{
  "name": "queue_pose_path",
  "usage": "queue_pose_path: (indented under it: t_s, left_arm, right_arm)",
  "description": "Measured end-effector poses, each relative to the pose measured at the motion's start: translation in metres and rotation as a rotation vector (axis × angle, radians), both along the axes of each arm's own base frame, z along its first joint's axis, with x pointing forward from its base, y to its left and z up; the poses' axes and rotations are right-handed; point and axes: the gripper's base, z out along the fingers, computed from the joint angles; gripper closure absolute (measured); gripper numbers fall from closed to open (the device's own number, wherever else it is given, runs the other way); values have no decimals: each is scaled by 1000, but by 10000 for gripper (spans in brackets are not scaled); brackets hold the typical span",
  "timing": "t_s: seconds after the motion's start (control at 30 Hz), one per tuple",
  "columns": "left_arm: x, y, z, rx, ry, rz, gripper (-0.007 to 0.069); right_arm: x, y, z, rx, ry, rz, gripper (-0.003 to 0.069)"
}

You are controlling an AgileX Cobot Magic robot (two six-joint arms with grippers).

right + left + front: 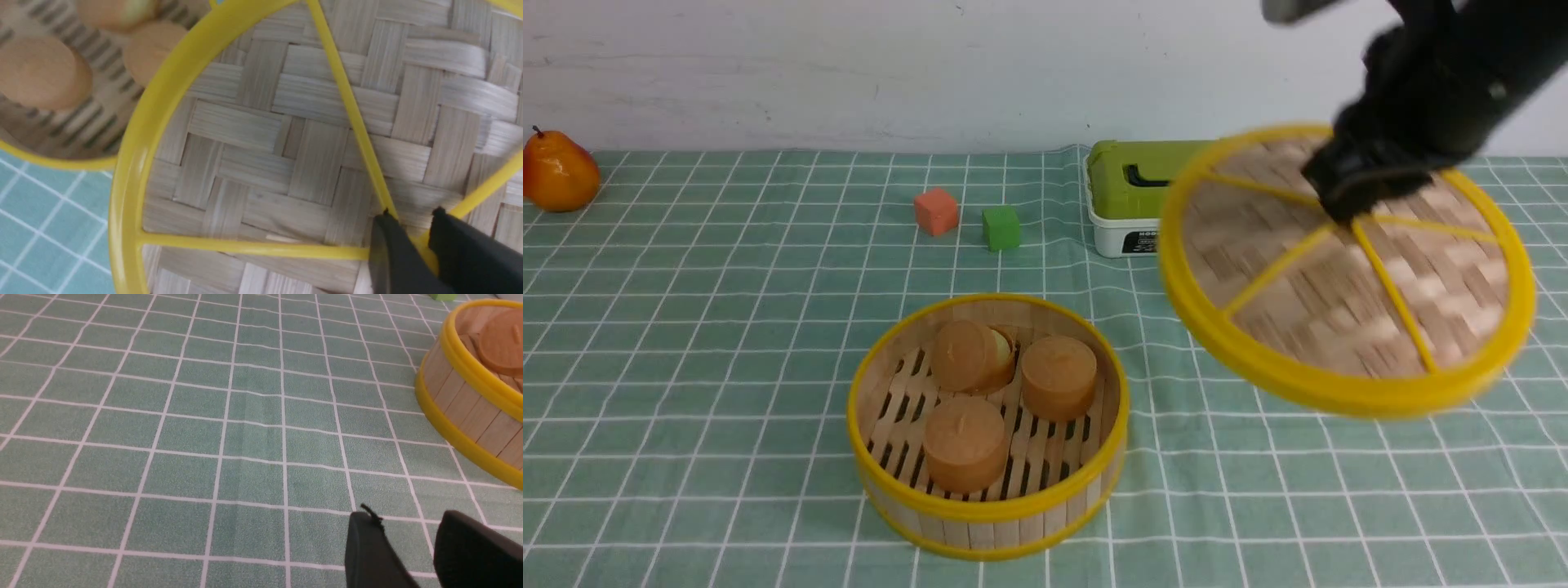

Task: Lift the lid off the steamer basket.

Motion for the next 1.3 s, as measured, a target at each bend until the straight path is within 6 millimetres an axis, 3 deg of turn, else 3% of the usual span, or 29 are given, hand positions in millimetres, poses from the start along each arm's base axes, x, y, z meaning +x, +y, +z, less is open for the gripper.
queue_pose_path:
  t_s: [0.13, 0.17, 0.2, 0.27, 0.33, 0.47, 0.67, 0.8, 0.83, 0.87, 0.97, 1.13, 1.17, 1.2, 1.23, 1.3]
  left_arm:
    - [0, 0, 0, 0, 1, 0, 386]
    - [0, 0, 0, 0, 1, 0, 386]
    - [0, 0, 0, 0, 1, 0, 386]
    - [0, 0, 0, 0, 1, 0, 386]
    - [0, 0, 0, 0, 1, 0, 386]
    - [0, 0, 0, 0, 1, 0, 386]
    - [0, 0, 0, 0, 1, 0, 386]
    - [0, 0, 0, 0, 1, 0, 386]
    - [0, 0, 0, 0, 1, 0, 386]
    - [0, 0, 0, 0, 1, 0, 386]
    - [0, 0, 0, 0, 1, 0, 386]
    - [0, 0, 0, 0, 1, 0, 386]
    - [0, 0, 0, 0, 1, 0, 386]
    - [0, 0, 0, 0, 1, 0, 386]
    - [0, 0, 0, 0, 1, 0, 386]
    - [0, 0, 0, 0, 1, 0, 386]
  right_arm:
    - [2, -11, -55, 1, 63, -47, 577]
    - [2, -11, -58, 3, 64, -48, 577]
    - [5, -11, -81, 7, 78, -59, 577]
    - [6, -11, -94, 10, 80, -64, 577]
    - [14, -8, -121, 13, 92, -73, 577]
    - [31, -3, -155, 17, 115, -99, 577]
    - [42, 0, -178, 29, 122, -141, 538]
    - [44, 0, -175, 40, 105, -150, 424]
    - [43, 0, -168, 40, 108, -149, 350]
    - [43, 0, -166, 41, 107, -148, 342]
    - [29, -4, -121, 59, 58, -131, 233]
    - [-2, -13, -64, 95, -52, -114, 230]
    - [-22, -18, -35, 119, -123, -107, 254]
    - [-22, -18, -35, 119, -123, -107, 258]
    - [-40, -24, -14, 143, -190, -105, 295]
    - [-66, -32, 1, 164, -248, -102, 376]
